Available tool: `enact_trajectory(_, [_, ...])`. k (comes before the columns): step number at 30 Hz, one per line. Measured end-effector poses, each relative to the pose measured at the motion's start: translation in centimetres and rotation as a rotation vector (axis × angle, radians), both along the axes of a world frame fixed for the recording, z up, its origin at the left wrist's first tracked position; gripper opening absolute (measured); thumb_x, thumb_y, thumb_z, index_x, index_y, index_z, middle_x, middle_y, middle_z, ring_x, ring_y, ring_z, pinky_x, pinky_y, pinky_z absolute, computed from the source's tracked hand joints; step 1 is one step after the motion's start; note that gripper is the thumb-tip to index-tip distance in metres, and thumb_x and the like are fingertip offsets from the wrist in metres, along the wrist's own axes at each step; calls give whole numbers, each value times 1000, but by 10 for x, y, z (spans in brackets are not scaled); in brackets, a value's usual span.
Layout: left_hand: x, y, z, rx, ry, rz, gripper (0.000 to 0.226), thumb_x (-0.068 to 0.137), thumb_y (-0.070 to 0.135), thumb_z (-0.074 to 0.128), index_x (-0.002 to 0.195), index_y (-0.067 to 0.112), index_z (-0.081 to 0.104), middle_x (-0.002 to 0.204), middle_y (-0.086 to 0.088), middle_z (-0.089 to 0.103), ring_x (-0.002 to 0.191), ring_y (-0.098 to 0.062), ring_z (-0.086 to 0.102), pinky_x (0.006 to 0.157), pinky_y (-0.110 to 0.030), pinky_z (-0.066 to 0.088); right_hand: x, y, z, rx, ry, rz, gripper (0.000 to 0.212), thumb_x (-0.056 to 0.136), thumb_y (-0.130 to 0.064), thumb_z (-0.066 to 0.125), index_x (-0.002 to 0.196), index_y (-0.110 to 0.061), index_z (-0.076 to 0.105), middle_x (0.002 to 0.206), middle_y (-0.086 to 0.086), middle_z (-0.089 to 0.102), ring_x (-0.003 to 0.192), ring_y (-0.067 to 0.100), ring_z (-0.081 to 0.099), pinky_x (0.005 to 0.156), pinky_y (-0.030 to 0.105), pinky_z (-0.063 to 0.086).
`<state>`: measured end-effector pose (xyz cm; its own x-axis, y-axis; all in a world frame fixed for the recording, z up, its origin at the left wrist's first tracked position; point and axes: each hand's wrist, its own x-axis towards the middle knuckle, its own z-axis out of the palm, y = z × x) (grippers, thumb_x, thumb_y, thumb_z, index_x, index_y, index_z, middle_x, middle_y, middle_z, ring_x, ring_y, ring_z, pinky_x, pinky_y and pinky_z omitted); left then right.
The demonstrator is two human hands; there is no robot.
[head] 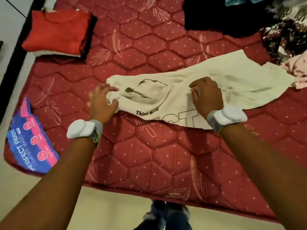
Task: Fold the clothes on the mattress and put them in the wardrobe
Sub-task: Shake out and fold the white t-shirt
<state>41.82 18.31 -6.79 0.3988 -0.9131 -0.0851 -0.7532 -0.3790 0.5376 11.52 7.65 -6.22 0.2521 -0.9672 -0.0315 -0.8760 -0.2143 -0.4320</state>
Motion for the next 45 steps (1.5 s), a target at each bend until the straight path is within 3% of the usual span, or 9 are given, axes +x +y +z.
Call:
enact_trajectory(8, [2, -33, -33, 224, -253, -128, 50, 82, 31, 67, 129, 23, 52, 126, -7, 56, 115, -38, 46, 97, -46, 37, 15, -17, -27, 264, 243, 59, 70, 84, -44, 63, 143, -29, 28, 146, 9, 35, 121, 36, 49, 94, 46, 41])
enact_trajectory(12, [1, -38, -22, 79, -251, -86, 20, 86, 29, 63, 104, 21, 66, 109, -3, 64, 108, -35, 46, 91, -44, 37, 12, -31, -27, 271, 250, 25, 54, 89, -42, 57, 135, -23, 38, 131, 17, 48, 114, 39, 51, 88, 39, 44])
enact_trajectory(19, [0, -28, -3, -163, -109, -140, 24, 95, 17, 51, 113, 2, 51, 103, -17, 65, 96, -40, 59, 79, -43, 42, 30, -47, -33, -57, 558, 351, 29, 89, -23, 52, 116, -21, 63, 123, 8, 56, 120, 33, 42, 102, 43, 24])
enact_trajectory(22, [1, -23, 9, -235, -30, -69, 25, 98, 11, 46, 115, -6, 45, 97, -25, 63, 83, -46, 59, 67, -41, 38, 34, -50, -17, 20, 265, 250, 26, 90, -13, 51, 111, -12, 67, 113, 15, 62, 108, 35, 55, 96, 37, 36])
enact_trajectory(28, [11, -20, 85, -324, 51, 0, 28, 99, 14, 47, 118, -6, 45, 94, -21, 63, 80, -36, 60, 63, -27, 29, 17, -57, 103, -24, -208, 147, 23, 97, -12, 45, 115, 2, 51, 104, 26, 61, 95, 40, 56, 76, 36, 35])
enact_trajectory(32, [18, -31, 162, -167, 70, -185, 42, 82, 25, 74, 114, 8, 53, 96, -4, 60, 78, -8, 55, 70, -24, 37, 8, -78, 196, -9, 57, 316, 27, 93, -27, 57, 112, -9, 64, 108, 21, 65, 103, 37, 59, 86, 37, 43])
enact_trajectory(37, [36, -42, 272, 257, -240, -483, 35, 73, 39, 79, 80, 6, 70, 64, -3, 60, 61, -19, 52, 50, -24, 32, -3, -90, 304, -78, 84, 317, 31, 91, -22, 61, 112, 1, 65, 104, 24, 65, 102, 35, 60, 85, 37, 42])
enact_trajectory(42, [41, -36, 380, -160, 131, -305, 26, 95, 28, 56, 71, 19, 60, 59, 15, 54, 58, -1, 48, 62, -28, 40, -6, -79, 399, -81, -377, 49, 23, 86, -39, 37, 87, -22, 53, 82, 2, 51, 83, 23, 49, 68, 36, 41])
enact_trajectory(45, [36, -38, 441, -399, 197, -212, 26, 100, 23, 49, 74, 26, 47, 64, 14, 51, 53, 8, 45, 58, -17, 39, 1, -75, 445, -275, -286, 51, 37, 101, -33, 38, 126, -8, 48, 126, 19, 54, 118, 31, 48, 90, 30, 34])
